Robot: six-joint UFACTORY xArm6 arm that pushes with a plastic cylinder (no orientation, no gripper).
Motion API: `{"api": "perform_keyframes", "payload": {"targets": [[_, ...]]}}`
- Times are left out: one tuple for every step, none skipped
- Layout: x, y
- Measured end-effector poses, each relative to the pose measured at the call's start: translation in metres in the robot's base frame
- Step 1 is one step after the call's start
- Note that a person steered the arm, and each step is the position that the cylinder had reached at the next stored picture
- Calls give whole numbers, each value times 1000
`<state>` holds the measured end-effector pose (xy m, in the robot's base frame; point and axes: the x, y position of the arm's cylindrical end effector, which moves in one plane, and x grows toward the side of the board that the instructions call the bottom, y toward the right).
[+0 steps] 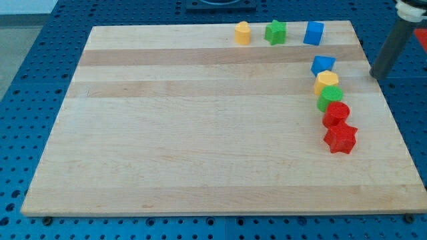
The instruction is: Move the blue triangle to the green star
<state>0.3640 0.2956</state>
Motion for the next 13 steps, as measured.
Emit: {"api": "perform_keyframes", "payload": {"targets": [[0,-32],[0,-70],[-1,-91],[-2,-109],[-17,-110],[-44,-107],[-52,-85],[-52,-90],[-52,-108],[-53,-113],[-53,-121],[-62,-101],[-74,-71]]}}
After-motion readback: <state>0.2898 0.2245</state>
